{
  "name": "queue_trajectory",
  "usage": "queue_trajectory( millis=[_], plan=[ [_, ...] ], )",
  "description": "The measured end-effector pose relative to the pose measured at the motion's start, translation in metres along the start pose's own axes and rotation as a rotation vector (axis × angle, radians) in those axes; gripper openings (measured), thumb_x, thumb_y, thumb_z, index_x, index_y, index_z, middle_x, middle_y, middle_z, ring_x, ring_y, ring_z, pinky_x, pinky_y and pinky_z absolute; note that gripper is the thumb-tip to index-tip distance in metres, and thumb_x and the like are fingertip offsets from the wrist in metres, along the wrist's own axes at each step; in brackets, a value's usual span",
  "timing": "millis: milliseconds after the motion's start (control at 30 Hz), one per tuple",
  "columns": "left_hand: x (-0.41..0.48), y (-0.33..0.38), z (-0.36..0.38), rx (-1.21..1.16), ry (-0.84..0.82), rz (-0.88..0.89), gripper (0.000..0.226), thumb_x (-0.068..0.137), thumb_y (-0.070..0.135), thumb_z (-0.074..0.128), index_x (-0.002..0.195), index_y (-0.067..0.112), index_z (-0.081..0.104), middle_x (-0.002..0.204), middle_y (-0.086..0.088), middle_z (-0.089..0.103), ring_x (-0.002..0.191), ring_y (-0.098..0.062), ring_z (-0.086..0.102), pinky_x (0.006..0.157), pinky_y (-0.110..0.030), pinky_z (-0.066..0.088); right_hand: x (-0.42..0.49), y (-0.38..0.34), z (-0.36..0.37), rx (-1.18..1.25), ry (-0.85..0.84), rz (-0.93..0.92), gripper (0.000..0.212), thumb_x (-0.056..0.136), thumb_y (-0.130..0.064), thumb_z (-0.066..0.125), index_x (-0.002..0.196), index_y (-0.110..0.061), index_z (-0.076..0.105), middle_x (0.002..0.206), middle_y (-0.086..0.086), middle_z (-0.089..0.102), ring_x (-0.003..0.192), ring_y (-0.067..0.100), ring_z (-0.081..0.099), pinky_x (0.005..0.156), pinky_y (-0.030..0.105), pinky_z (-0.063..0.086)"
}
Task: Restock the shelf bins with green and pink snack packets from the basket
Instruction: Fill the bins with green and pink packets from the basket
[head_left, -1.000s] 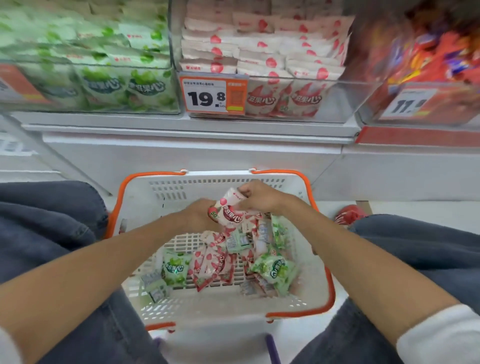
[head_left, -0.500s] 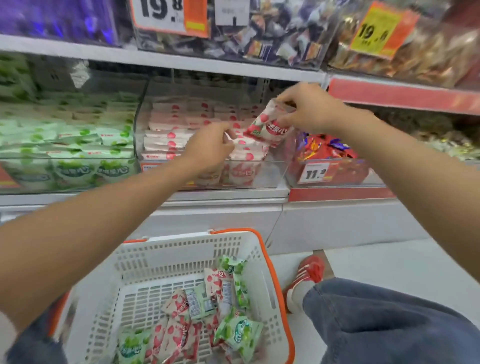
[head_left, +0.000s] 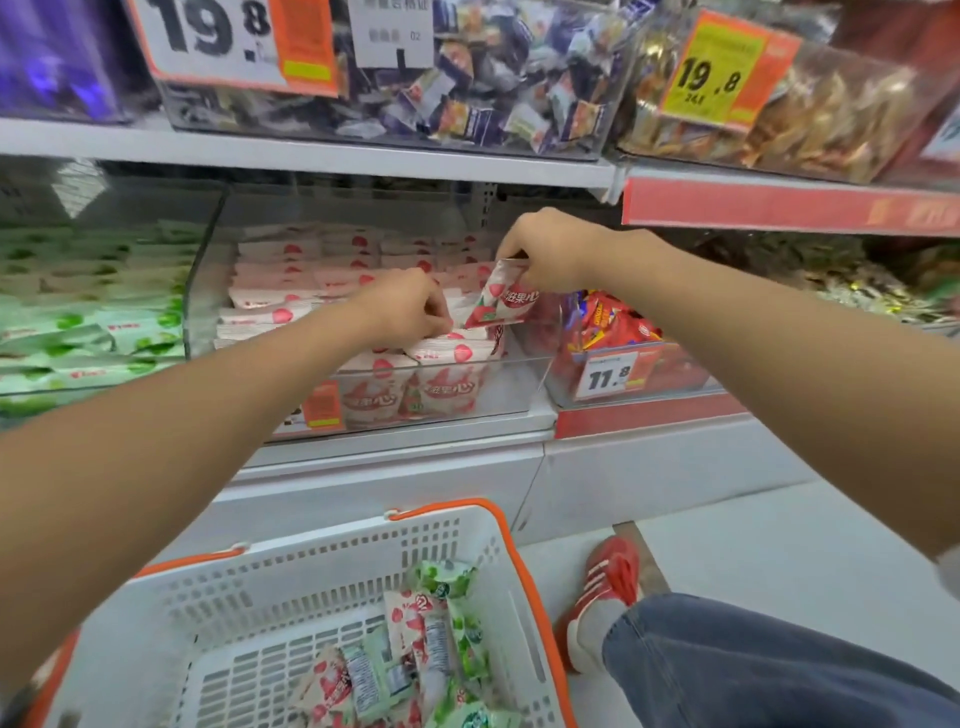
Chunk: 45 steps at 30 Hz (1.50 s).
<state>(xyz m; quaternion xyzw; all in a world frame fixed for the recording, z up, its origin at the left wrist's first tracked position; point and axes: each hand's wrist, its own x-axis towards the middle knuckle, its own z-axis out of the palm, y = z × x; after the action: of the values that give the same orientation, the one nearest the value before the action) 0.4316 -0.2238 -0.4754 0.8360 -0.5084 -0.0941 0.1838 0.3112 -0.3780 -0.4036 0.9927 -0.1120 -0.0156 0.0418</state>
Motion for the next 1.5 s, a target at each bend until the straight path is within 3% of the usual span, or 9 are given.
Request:
queue_trajectory(
  millis=[267,567,667,800,900,967,1033,1333,1500],
  plan=[
    [0.027,0.016,-0.002,-0.126,-0.032,-0.083,0.02,0.087,0.027,0.072,0.084,0.007,0.076,0.094,-0.008,0.074,0.087,-0.024,0.068,0.081,-0.041,0.057,0.002,0.0,0.008,0.011,0.004,0.028,0.025,0.078,0.003,0.054,0.093,-0.009,0.071,0.092,0.012,0.07,0.085,0.032,0.064,0.075,0.045,0.055],
    [0.032,0.015,-0.004,-0.301,-0.107,-0.136,0.005,0.079,0.013,0.08,0.084,0.012,0.078,0.093,0.003,0.073,0.096,-0.014,0.066,0.097,-0.035,0.052,-0.002,0.0,0.011,0.006,-0.042,0.035,0.029,0.081,0.006,0.053,0.098,-0.01,0.07,0.099,0.009,0.069,0.092,0.03,0.062,0.078,0.039,0.052],
    [0.031,0.015,-0.001,-0.357,-0.04,-0.112,0.004,0.083,0.012,0.076,0.086,0.013,0.078,0.089,0.004,0.071,0.092,-0.014,0.064,0.095,-0.034,0.052,0.0,-0.004,0.008,-0.061,-0.112,0.028,0.023,0.081,0.005,0.053,0.083,-0.014,0.067,0.086,0.006,0.066,0.084,0.03,0.059,0.074,0.039,0.052],
    [0.032,0.016,0.002,-0.406,0.032,-0.096,0.007,0.088,0.01,0.07,0.088,0.01,0.077,0.077,0.007,0.068,0.071,-0.006,0.061,0.081,-0.03,0.055,0.006,-0.015,0.01,-0.1,-0.159,0.052,0.041,0.085,0.003,0.054,0.059,-0.026,0.041,0.065,-0.002,0.046,0.071,0.026,0.048,0.062,0.032,0.039],
    [0.032,0.015,0.004,-0.432,0.036,-0.095,0.009,0.09,0.01,0.068,0.085,0.013,0.075,0.079,0.005,0.068,0.067,-0.008,0.06,0.066,-0.023,0.051,0.013,-0.022,0.027,-0.113,-0.223,0.069,0.03,0.086,0.001,0.054,0.066,-0.021,0.049,0.07,0.001,0.052,0.075,0.026,0.053,0.064,0.031,0.042],
    [0.033,0.012,0.006,-0.448,0.043,-0.085,0.009,0.09,0.01,0.068,0.087,0.013,0.076,0.08,0.005,0.068,0.068,-0.008,0.059,0.067,-0.023,0.049,0.016,-0.026,0.038,-0.097,-0.27,0.066,0.014,0.088,-0.005,0.059,0.094,-0.015,0.065,0.092,0.005,0.063,0.088,0.026,0.059,0.076,0.033,0.05],
    [0.032,0.009,0.008,-0.458,0.06,-0.078,0.008,0.089,0.01,0.069,0.087,0.014,0.076,0.08,0.005,0.068,0.07,-0.007,0.059,0.071,-0.024,0.05,0.018,-0.024,0.042,-0.093,-0.263,0.081,0.03,0.086,-0.011,0.065,0.116,-0.011,0.065,0.108,0.009,0.065,0.096,0.027,0.062,0.086,0.036,0.053],
    [0.028,0.006,0.013,-0.443,0.054,-0.001,0.004,0.085,0.013,0.072,0.085,0.014,0.076,0.085,0.008,0.07,0.082,-0.009,0.063,0.088,-0.034,0.055,0.019,-0.021,0.044,-0.142,-0.2,0.149,0.018,0.085,-0.017,0.072,0.098,-0.011,0.061,0.089,0.007,0.054,0.078,0.026,0.056,0.065,0.031,0.044],
    [0.022,0.016,0.01,-0.474,0.047,-0.003,0.029,0.074,0.037,0.082,0.073,0.011,0.07,0.068,0.004,0.066,0.066,-0.01,0.057,0.066,-0.031,0.049,0.024,-0.019,0.037,-0.142,-0.194,0.162,0.027,0.078,-0.024,0.078,0.086,-0.013,0.054,0.074,0.001,0.053,0.076,0.022,0.057,0.063,0.032,0.044]
  ],
)
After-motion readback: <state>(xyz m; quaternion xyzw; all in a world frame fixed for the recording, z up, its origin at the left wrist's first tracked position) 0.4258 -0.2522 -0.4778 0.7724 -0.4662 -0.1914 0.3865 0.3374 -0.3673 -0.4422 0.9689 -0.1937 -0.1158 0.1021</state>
